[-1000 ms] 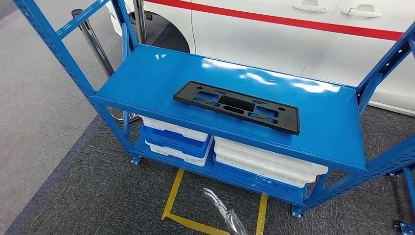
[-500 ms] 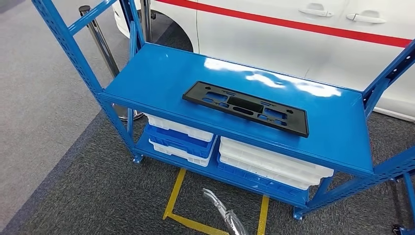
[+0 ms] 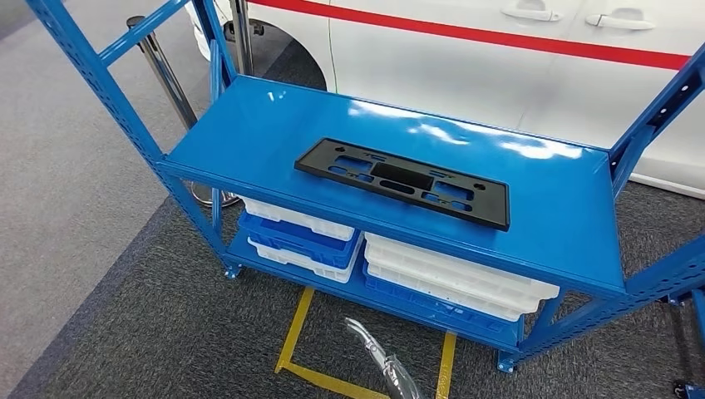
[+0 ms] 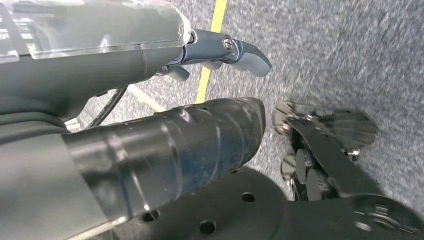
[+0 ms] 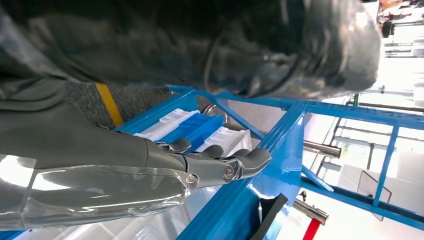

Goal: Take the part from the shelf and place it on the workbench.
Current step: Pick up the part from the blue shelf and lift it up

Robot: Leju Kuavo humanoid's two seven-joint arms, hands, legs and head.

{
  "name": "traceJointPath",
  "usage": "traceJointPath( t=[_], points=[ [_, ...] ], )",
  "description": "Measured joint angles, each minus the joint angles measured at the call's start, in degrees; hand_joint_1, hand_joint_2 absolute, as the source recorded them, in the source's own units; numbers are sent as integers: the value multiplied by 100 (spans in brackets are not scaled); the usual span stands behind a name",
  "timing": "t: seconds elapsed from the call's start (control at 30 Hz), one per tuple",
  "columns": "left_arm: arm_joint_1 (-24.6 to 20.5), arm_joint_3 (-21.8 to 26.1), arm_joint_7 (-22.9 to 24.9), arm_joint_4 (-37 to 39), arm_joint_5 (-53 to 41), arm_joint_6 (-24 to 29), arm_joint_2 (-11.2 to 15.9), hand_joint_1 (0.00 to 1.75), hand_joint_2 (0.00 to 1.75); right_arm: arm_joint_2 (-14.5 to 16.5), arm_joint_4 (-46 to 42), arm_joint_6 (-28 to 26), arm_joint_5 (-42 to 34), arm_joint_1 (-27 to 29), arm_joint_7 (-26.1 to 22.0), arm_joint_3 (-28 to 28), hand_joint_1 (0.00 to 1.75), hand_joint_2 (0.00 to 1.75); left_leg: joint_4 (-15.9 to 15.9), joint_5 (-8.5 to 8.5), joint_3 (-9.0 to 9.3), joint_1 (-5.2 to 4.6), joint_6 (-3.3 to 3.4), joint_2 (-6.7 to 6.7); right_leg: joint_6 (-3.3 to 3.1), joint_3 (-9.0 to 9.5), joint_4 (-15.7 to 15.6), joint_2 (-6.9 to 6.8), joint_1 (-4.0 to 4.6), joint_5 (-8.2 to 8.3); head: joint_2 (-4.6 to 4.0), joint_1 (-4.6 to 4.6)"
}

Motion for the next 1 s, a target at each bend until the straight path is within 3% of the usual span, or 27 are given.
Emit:
traceJointPath(
  t=[0.07, 0.2, 0.27, 0.33, 0.37, 0.4, 0.43, 0.5, 0.57, 0.67, 0.73, 0.83, 0.87, 0.9, 0.93, 1.0],
  points=[
    [-8, 0, -1, 1, 0, 0, 5, 0, 0, -2, -14, 1, -7, 0, 0, 0, 0, 0, -514, 148, 230, -30, 52, 4, 40, -5, 11, 1, 14, -7, 0, 1],
    [-4, -2, -2, 2, 0, -2, -2, 0, 0, -11, -43, 2, -13, -2, 1, 0, 0, 0, -637, 189, 262, -23, 161, 4, 164, -36, 74, 5, -1, -57, 0, 3],
    [-7, -2, -2, 2, 0, -3, -10, 0, 0, -23, -63, 2, -13, -1, 0, 0, 0, 0, -686, 225, 274, 3, 230, 18, 206, -224, 496, 18, -11, -338, 0, 4],
    [-11, -2, -2, 2, 0, -3, -11, 0, 0, -33, -71, 2, -14, 2, 0, 0, 0, 0, -686, 226, 263, -2, 256, 22, 236, -575, 1225, 21, -29, -693, 0, 3],
    [-10, -2, -2, 2, 1, -3, -11, 0, 0, -37, -71, 2, -15, 4, 0, 0, 0, 0, -683, 224, 262, -5, 256, 21, 251, -707, 1496, 21, -41, -768, 0, 3],
    [-8, -2, -2, 2, 2, -3, -11, 0, 0, -39, -71, 2, -16, 6, 0, 0, 0, 0, -678, 222, 262, -5, 254, 18, 262, -757, 1587, 20, -51, -738, 0, 3],
    [-7, -2, -2, 2, 3, -5, -14, 0, 0, -41, -71, 2, -16, 8, 0, 0, 0, 0, -672, 216, 266, -3, 246, 12, 268, -688, 1434, 19, -62, -590, 0, 3],
    [-7, -2, -3, 2, 8, -17, -22, 0, 0, -42, -71, 3, -17, 7, 0, 0, 0, 0, -646, 190, 275, -2, 208, -4, 261, -340, 698, 22, -84, -199, 0, 4],
    [-13, -4, -5, 2, 16, -28, -28, 0, 0, -43, -75, 8, -17, 10, 1, 0, 0, 0, -599, 155, 262, -21, 144, -18, 227, -95, 146, 31, -73, -9, 0, 2],
    [-17, -16, -7, 2, 36, -31, -28, 0, 0, -43, -86, 16, -17, 15, 3, 0, 0, 0, -583, 132, 245, -21, 47, -19, 134, -81, 52, 48, -50, 0, 0, 1],
    [-20, -32, -7, 2, 45, -31, -26, 0, 0, -40, -89, 27, -17, 13, 5, 1, 0, 0, -420, 1, 179, 0, -11, -13, 64, -71, 23, 38, -61, 16, 0, 1],
    [-19, -54, -5, 2, 50, -43, -24, 0, 0, -35, -90, 56, -17, 9, 14, 2, 0, 0, 555, -522, -264, 10, -65, -6, -1, -66, 10, 9, -54, 14, 0, 0],
    [-17, -64, -1, 2, 51, -51, -24, 0, 0, -35, -90, 69, -17, 8, 19, 2, 0, 0, 872, -626, -416, 12, -72, -6, -8, -64, 11, 3, -45, 10, 0, 0],
    [-14, -77, 3, 2, 52, -58, -24, 0, 0, -35, -90, 83, -17, 6, 24, 2, 0, 0, 1018, -622, -489, 11, -71, -6, -12, -58, 12, 1, -37, 7, 0, 0],
    [-13, -90, 8, 2, 55, -62, -23, 0, 0, -35, -89, 96, -17, 4, 28, 2, 0, 0, 955, -511, -464, 10, -61, -6, -14, -48, 13, 3, -31, 3, 0, 0],
    [-12, -111, 19, 2, 66, -63, -16, 0, 0, -34, -89, 115, -17, 1, 31, 2, 0, 0, 249, -89, -139, 3, -11, -4, -8, -14, 14, 11, -27, -11, 0, 0]
  ],
)
